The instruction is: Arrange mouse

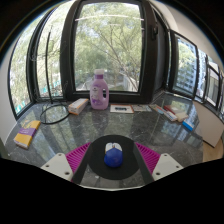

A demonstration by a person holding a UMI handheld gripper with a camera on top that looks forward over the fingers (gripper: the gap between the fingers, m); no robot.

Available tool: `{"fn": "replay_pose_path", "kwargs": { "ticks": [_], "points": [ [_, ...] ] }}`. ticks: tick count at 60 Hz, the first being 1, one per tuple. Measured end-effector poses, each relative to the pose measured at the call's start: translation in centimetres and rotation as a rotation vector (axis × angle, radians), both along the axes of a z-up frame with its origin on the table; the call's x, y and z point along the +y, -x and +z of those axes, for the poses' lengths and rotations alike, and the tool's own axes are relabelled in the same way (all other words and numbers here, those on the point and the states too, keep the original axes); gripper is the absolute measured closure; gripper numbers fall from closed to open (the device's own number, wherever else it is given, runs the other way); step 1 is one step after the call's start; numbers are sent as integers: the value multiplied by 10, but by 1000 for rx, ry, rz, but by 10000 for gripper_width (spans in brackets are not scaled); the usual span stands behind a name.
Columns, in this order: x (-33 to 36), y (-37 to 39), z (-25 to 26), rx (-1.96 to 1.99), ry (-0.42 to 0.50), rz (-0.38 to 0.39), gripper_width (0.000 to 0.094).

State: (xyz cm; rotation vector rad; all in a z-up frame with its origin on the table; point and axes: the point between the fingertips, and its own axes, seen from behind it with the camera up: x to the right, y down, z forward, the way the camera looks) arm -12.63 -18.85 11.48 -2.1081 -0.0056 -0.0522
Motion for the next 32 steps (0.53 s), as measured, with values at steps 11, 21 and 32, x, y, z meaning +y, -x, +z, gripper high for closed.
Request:
{"fn": "replay_pose_path", "kwargs": {
  "ticks": [11,21,32],
  "points": [
    [-57,14,31,-26,-47,-17,80],
    [-94,23,39,-34,-51,-28,83],
    [-111,27,43,-41,-51,-32,82]
  ]
}}
